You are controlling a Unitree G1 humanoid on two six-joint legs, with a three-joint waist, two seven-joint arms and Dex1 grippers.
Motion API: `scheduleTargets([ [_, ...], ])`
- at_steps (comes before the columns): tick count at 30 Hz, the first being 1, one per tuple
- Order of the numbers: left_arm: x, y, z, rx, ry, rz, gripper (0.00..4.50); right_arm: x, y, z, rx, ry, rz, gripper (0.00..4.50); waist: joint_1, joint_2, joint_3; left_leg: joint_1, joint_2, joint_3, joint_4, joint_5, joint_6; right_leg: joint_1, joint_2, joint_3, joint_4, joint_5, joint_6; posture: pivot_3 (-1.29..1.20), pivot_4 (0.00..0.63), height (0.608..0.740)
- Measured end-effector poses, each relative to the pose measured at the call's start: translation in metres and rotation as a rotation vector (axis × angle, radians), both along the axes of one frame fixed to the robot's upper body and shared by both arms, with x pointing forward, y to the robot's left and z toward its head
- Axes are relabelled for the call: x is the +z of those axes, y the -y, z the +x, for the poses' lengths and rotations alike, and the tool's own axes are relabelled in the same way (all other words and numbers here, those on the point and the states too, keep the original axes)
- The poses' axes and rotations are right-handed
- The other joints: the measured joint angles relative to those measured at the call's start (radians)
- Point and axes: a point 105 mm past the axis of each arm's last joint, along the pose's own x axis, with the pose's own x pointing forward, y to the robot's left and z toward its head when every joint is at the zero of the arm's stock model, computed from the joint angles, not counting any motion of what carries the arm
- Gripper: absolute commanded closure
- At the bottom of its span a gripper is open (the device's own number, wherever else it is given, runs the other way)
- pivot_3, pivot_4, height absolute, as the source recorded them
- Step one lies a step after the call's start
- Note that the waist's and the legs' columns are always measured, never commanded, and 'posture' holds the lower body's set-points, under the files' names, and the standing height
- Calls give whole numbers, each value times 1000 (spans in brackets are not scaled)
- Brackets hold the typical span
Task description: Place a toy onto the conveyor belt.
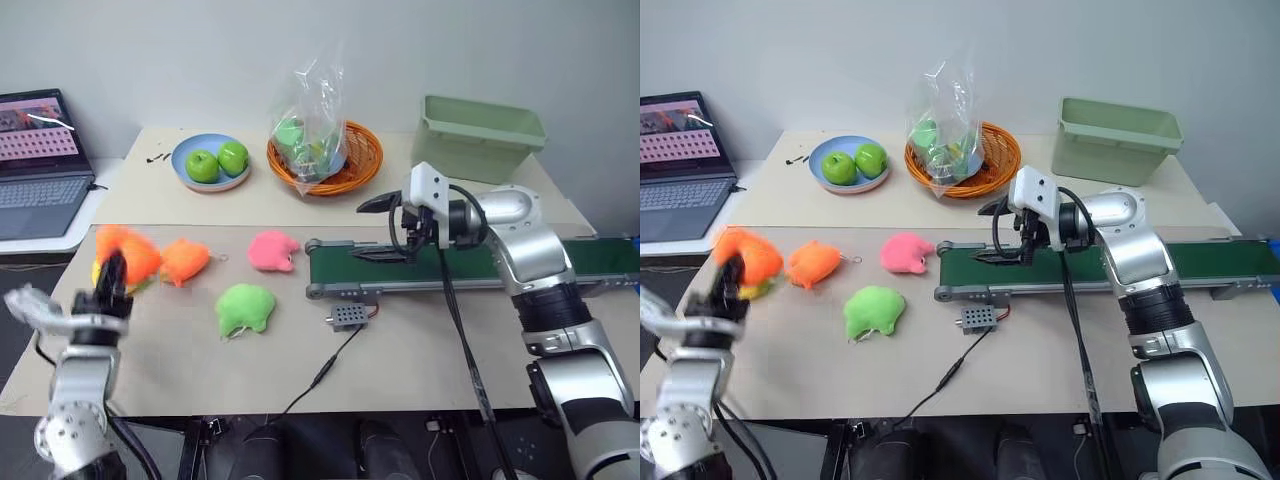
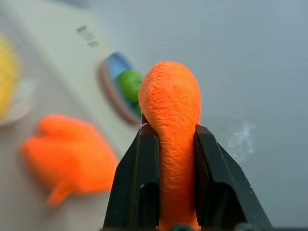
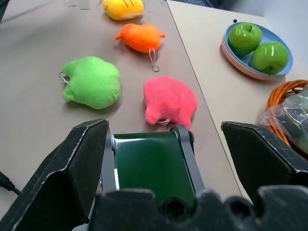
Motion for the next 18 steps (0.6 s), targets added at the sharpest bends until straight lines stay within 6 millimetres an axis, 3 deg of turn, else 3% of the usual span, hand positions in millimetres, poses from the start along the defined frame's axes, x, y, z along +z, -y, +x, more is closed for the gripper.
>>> scheduleTargets([
  [2,40,20,8,-47,86,97,3639,4,6,-2,4,-18,8,0,-1,0,0,0,0,0,0,0,0,0,0,0,0,0,0,0,150,740],
  [4,58,33,12,-69,107,217,3639,6,12,-4,5,-43,17,0,-5,0,0,0,0,1,-1,0,0,0,1,1,0,0,0,0,150,740],
  [6,65,59,21,-106,70,507,3639,12,20,-8,15,-111,45,0,-7,0,1,0,0,0,-2,0,0,-1,2,0,0,0,0,0,150,740],
  [8,62,81,26,-145,56,717,3639,24,22,-11,32,-127,83,0,-9,3,2,1,0,2,-2,0,0,-1,2,2,0,0,0,0,150,740],
  [9,53,97,30,-162,44,903,3639,34,22,-14,48,-138,111,0,-11,4,2,1,0,2,-3,0,0,-1,2,2,-1,0,0,0,150,740],
  [10,45,105,32,-173,36,984,3639,40,22,-16,57,-137,124,0,-11,4,2,2,0,2,-3,0,0,-1,2,2,0,0,0,0,150,740],
  [12,30,115,38,-171,34,1122,3639,45,25,-18,57,-142,133,0,-10,4,2,1,2,2,-3,0,0,-1,3,1,0,-1,-1,0,150,740],
  [14,18,120,45,-113,74,1396,3639,45,26,-19,55,-145,132,0,-9,4,3,1,1,2,-3,0,0,-2,3,1,0,-1,-1,0,150,740],
  [18,17,139,55,-6,297,1847,3639,46,28,-19,32,-140,128,0,-2,4,3,-1,1,3,-3,0,0,-2,2,1,-1,-1,-1,0,150,740],
])
